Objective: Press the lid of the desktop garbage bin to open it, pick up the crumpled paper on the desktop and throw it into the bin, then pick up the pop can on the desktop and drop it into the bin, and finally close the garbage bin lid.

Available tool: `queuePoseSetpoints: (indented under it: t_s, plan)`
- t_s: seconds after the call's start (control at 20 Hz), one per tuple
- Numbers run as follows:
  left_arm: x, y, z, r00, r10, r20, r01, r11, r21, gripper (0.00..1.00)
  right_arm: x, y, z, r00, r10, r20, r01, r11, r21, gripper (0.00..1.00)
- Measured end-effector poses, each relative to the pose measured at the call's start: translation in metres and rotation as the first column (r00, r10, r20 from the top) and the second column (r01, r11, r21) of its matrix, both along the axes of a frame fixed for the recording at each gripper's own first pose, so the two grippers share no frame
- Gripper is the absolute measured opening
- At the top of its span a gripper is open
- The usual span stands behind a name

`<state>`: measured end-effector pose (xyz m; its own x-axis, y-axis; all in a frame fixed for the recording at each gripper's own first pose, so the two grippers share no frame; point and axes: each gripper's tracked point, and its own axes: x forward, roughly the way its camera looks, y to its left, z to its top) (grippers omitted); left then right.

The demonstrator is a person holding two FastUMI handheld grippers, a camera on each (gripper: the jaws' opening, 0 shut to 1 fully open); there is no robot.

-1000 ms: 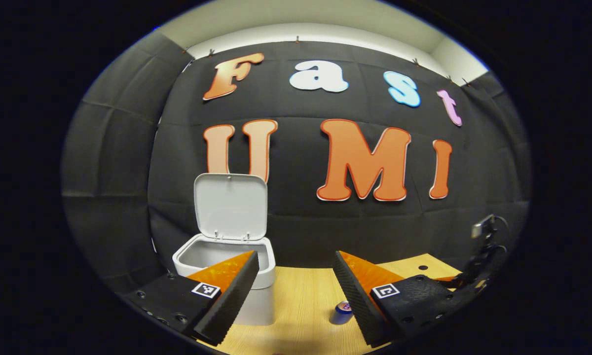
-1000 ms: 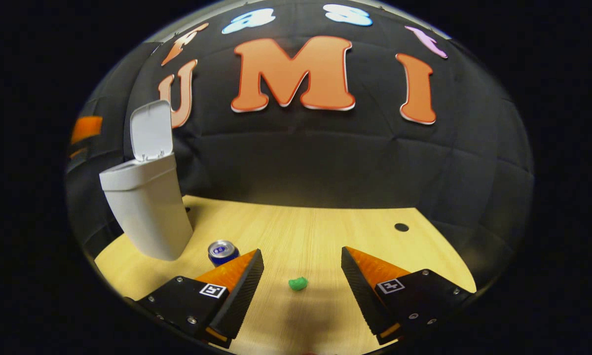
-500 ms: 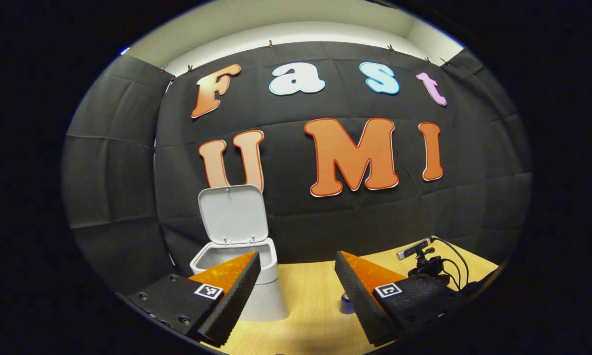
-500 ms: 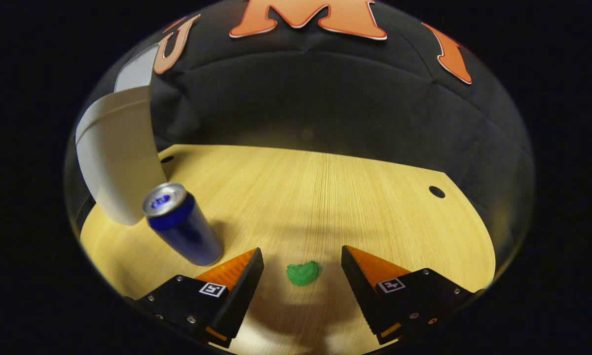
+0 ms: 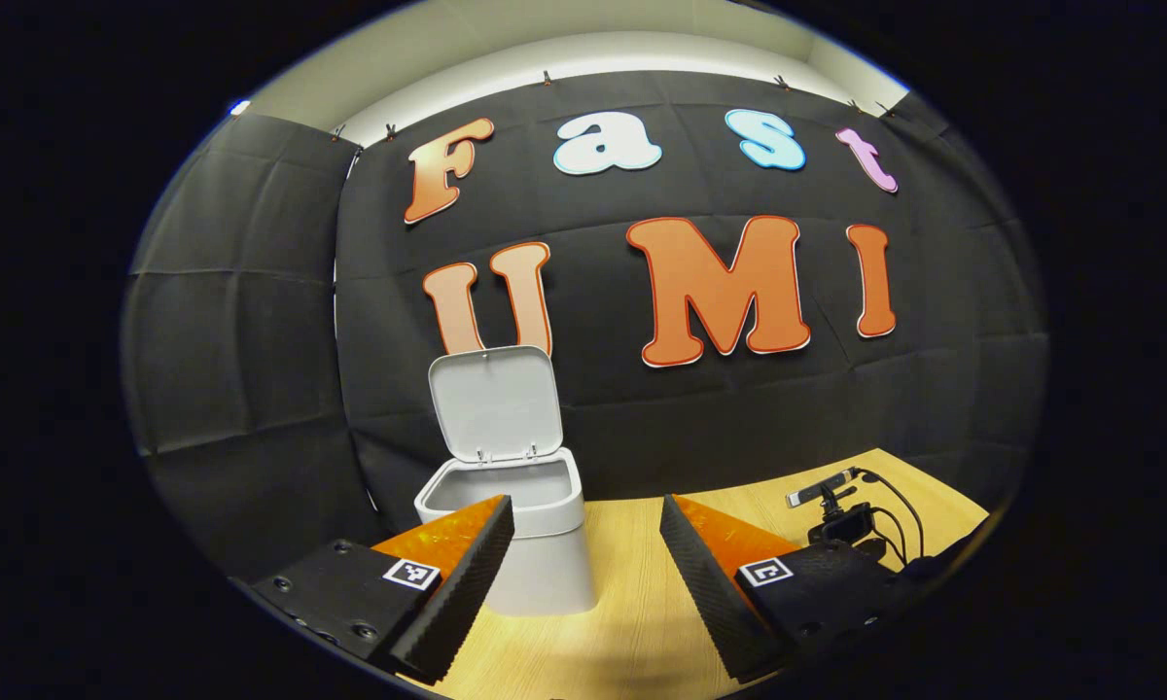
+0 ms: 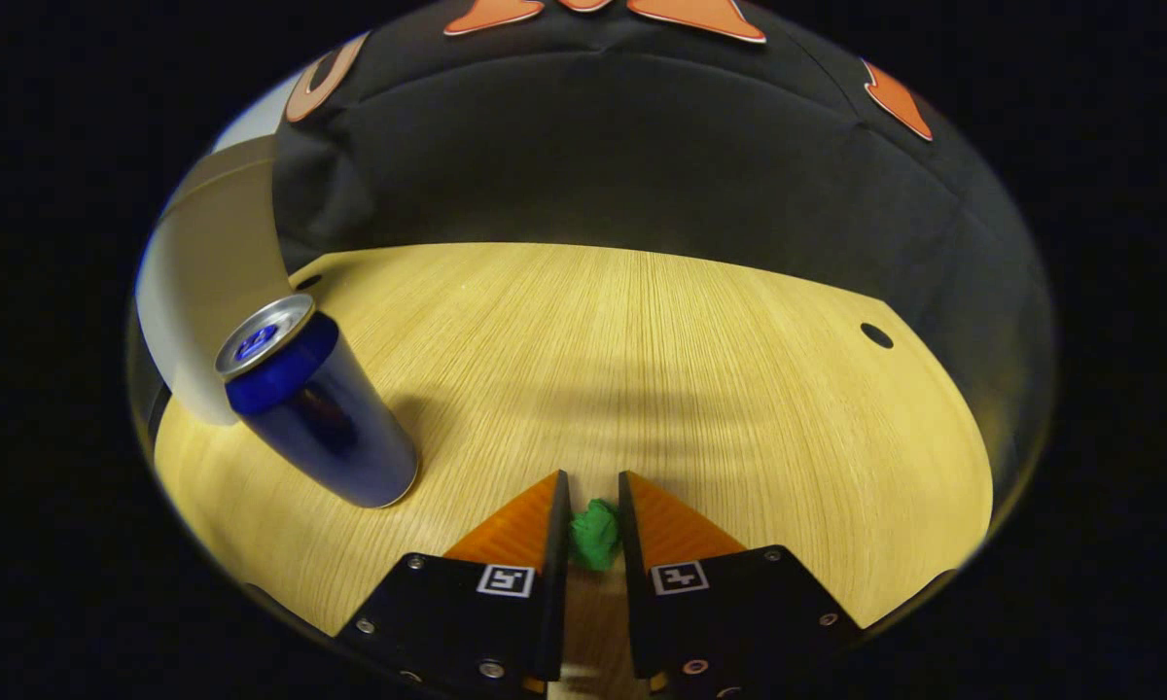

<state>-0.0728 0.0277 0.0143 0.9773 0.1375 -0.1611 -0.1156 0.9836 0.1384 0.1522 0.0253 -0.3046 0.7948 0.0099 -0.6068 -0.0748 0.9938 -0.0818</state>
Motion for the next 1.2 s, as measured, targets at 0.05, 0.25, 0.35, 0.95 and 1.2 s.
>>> queuePoseSetpoints:
  t_s: [0.05, 0.25, 0.35, 0.95, 1.2]
  plan:
    - [0.001, -0.001, -0.002, 1.000, -0.005, -0.001, 0.005, 1.000, -0.004, 0.95, -0.001, 0.002, 0.000, 1.000, 0.000, -0.008, 0.000, 1.000, 0.013, 0.27]
    - [-0.002, -0.002, -0.008, 1.000, -0.026, -0.011, 0.026, 1.000, -0.012, 0.95, -0.002, 0.000, 0.006, 1.000, 0.001, -0.012, 0.000, 0.998, 0.068, 0.12]
    - [-0.004, 0.002, -0.006, 0.999, -0.033, -0.004, 0.033, 0.999, -0.012, 0.95, -0.005, 0.001, 0.019, 1.000, 0.016, 0.005, -0.016, 0.995, 0.101, 0.10]
    - [-0.002, 0.033, -0.005, 0.998, -0.040, 0.046, 0.044, 0.995, -0.092, 0.95, 0.005, 0.033, 0.237, 0.926, 0.040, 0.376, -0.125, 0.971, 0.204, 0.08]
    - [-0.008, 0.057, 0.000, 0.997, -0.021, 0.077, 0.030, 0.994, -0.105, 0.95, -0.007, 0.117, 0.321, 0.865, 0.145, 0.480, -0.260, 0.949, 0.181, 0.08]
